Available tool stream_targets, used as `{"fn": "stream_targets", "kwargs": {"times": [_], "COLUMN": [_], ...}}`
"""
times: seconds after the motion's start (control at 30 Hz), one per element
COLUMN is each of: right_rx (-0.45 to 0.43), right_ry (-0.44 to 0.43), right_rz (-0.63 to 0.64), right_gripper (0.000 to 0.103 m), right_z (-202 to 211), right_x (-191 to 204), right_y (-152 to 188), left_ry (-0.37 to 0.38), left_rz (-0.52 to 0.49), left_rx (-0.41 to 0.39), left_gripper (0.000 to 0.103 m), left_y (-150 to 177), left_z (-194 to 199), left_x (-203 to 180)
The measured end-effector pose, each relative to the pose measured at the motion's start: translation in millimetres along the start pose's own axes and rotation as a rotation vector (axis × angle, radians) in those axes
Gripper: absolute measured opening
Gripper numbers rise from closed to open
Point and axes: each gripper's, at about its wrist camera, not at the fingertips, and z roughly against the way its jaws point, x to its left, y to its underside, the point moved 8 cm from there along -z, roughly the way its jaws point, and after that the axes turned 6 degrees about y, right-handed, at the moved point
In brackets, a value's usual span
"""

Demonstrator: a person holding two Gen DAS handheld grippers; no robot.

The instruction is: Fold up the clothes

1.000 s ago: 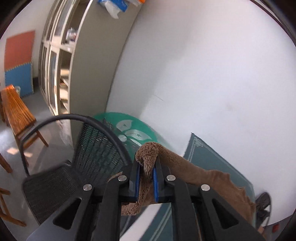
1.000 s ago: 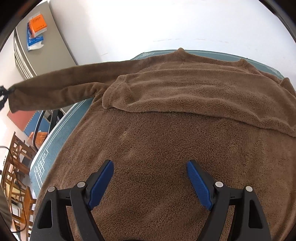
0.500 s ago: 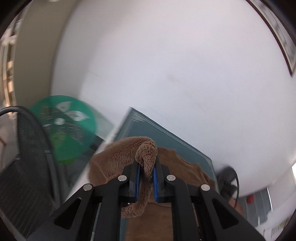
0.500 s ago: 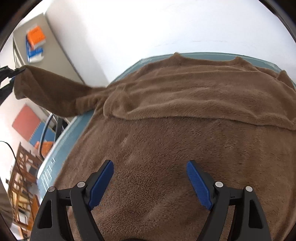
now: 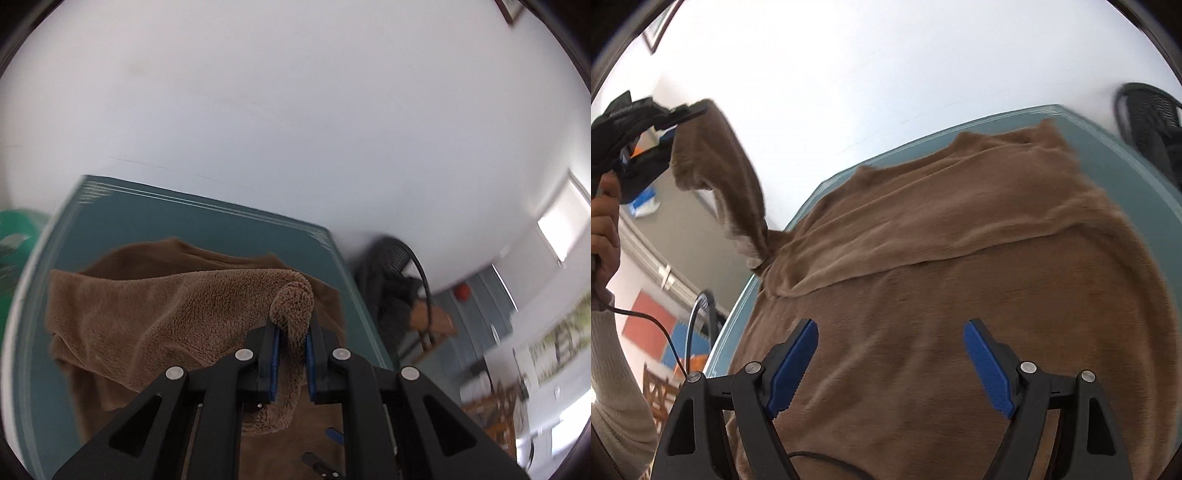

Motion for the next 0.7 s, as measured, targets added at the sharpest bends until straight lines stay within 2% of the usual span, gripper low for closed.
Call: {"fn": "stream_targets", "kwargs": {"times": [0.17,0.33,0.4,0.47,0.57,0.67,0.7], "right_rx": [-0.018,-0.002,0.004,0.013,0.036,0.058,0.061], "right_ry": [0.046,0.055,0.063,0.072,0.075,0.058,0.055], "right_rz": [-0.05,-0.055,-0.042,-0.021,0.014,0.028,0.031], "right_gripper": [0.083,0.083,0.083,0.083,0.083,0.083,0.083], "right_z": [6.4,4.5,4.7,4.5,2.4,3.8,4.0], "right_x": [-30.1,-44.0,-46.1,-46.1,-44.7,-43.2,-44.0], "right_y": [-5.8,-7.3,-8.7,-8.4,-9.6,-16.2,-20.6], "left_ry": [0.062,0.07,0.053,0.042,0.02,0.019,0.02], "left_rz": [-0.024,-0.039,-0.046,-0.04,-0.047,-0.057,-0.056], "left_rx": [0.15,0.385,0.464,0.521,0.468,0.389,0.358], "left_gripper": [0.013,0.013,0.021,0.046,0.067,0.078,0.079], "left_y": [11.1,48.5,66.5,76.9,73.4,57.0,51.5], "left_z": [-82.9,-169.4,-189.9,-198.1,-180.1,-149.4,-136.8], "left_x": [-33.2,-35.1,-30.6,-24.4,-10.0,2.7,11.3]}}
